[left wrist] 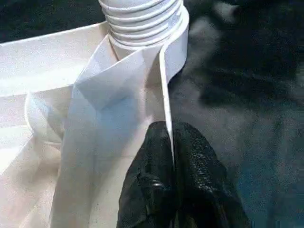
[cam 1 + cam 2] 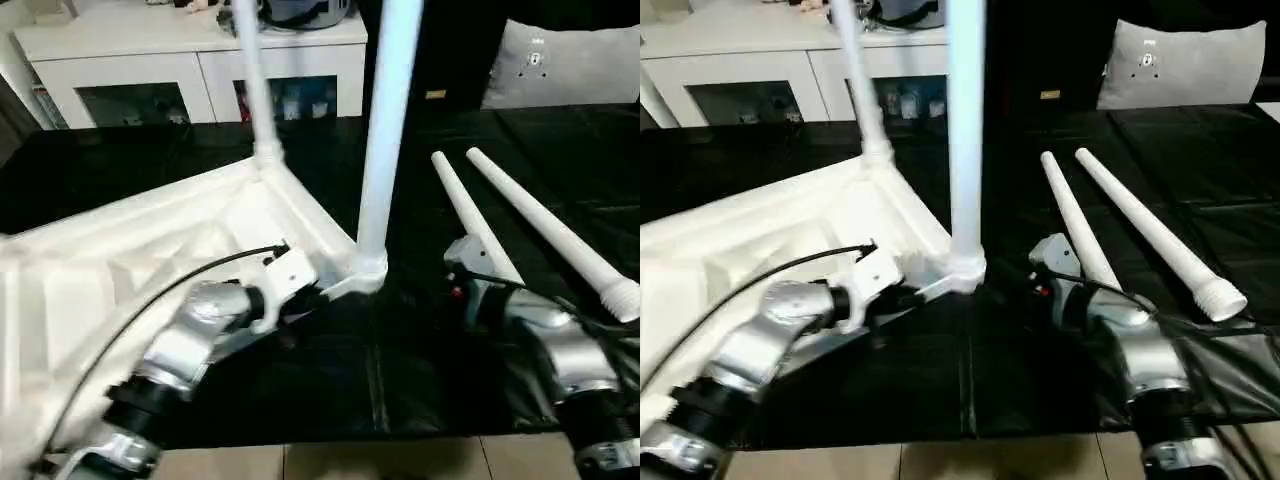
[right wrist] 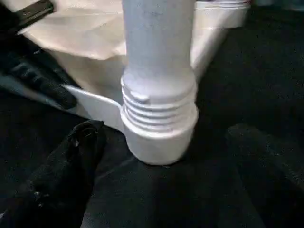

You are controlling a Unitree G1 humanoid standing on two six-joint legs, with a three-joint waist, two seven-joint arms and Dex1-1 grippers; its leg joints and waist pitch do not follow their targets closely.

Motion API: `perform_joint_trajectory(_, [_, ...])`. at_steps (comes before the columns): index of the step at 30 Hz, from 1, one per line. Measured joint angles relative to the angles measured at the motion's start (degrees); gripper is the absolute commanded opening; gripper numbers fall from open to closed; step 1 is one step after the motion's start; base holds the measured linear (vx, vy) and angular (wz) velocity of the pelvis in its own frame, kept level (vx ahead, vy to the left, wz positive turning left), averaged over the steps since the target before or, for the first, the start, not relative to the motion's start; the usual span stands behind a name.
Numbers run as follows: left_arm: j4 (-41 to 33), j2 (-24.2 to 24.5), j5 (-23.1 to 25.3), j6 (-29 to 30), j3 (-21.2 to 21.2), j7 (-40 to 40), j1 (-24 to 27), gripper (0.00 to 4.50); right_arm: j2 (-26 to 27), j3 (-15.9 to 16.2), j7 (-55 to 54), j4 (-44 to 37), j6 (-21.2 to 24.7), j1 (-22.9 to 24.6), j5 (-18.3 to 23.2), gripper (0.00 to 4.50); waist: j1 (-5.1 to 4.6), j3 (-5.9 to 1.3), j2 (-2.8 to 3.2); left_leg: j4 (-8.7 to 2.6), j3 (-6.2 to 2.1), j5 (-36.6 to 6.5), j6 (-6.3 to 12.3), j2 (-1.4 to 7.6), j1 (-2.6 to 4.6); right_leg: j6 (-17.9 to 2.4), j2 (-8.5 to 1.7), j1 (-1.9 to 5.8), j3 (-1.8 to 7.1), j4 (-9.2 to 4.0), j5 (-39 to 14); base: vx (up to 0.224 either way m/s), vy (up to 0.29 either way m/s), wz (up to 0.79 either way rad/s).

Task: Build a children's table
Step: Rotate leg to tighten

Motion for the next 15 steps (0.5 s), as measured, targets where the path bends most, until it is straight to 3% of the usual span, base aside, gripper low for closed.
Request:
perform_joint_trajectory(3, [0.0, 2.9, -1.1, -3.5, -1.2, -6.0, -0.1, 0.00, -1.3, 2.3, 4.6, 0.1, -0.7, -1.2, -0.1, 4.43, 0.61, 0.00, -0.01, 0.03, 0.02, 0.0, 0.03, -0.02, -0.27, 0.0, -0.05, -0.16, -0.02, -0.01, 0.0, 0.000, 0.000, 0.00])
perform_joint_trajectory(12, [1.4, 5.6, -1.8, -9.2, -3.3, -14.6, -1.2, 0.00, -0.7, 5.2, 12.5, 0.6, -1.0, -4.1, 0.0, 4.43, 2.00, 0.01, -0.20, 0.21, 0.15, 0.0, 0.09, -0.02, -0.36, 0.0, -0.08, -0.18, -0.05, 0.11, 0.0, 0.000, 0.000, 0.00])
perform_joint_trajectory(15, [1.8, 5.8, -2.1, -9.9, -3.7, -16.0, -1.4, 0.00, -0.4, 6.3, 14.5, 0.6, 0.5, -4.1, 0.6, 4.05, 2.25, 0.02, -0.21, 0.27, 0.15, 0.0, 0.09, -0.02, -0.37, 0.0, -0.10, -0.17, -0.04, 0.14, 0.0, 0.000, 0.000, 0.00])
